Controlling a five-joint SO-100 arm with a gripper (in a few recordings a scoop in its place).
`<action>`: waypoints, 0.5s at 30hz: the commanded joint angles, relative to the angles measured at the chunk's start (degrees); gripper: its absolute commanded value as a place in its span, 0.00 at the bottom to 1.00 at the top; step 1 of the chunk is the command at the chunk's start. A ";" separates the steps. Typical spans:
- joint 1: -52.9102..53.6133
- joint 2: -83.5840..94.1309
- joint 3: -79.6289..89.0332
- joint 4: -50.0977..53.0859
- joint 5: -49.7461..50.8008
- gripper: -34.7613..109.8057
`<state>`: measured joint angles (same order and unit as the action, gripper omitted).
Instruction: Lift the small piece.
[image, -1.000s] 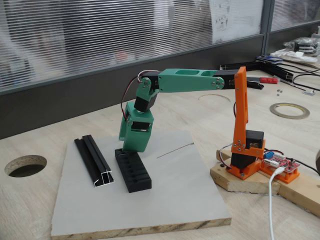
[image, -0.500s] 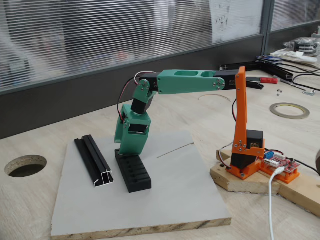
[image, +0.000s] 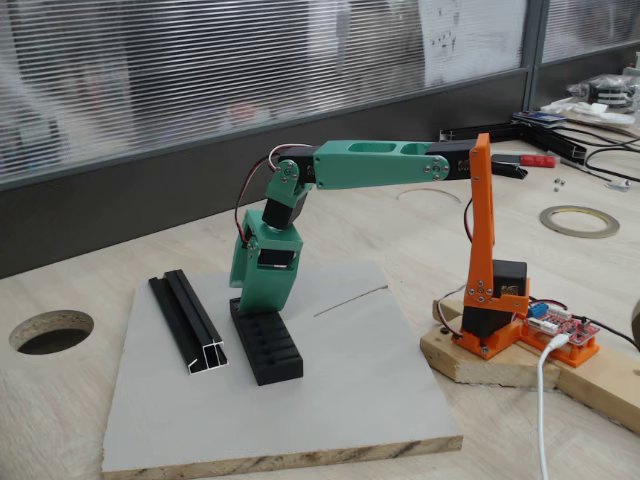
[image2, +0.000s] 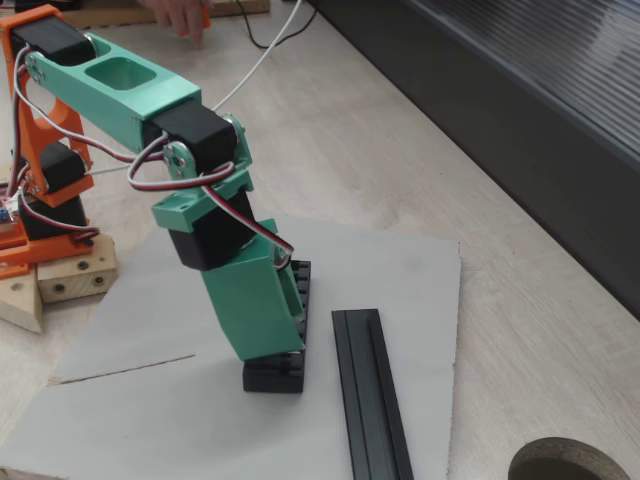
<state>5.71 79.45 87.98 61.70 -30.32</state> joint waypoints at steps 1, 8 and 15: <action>1.41 0.97 -0.18 0.97 -1.23 0.50; 4.83 1.76 -0.09 1.05 -1.14 0.50; 4.13 1.23 -0.18 1.05 -1.14 0.49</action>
<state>9.40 79.37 87.98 61.70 -30.32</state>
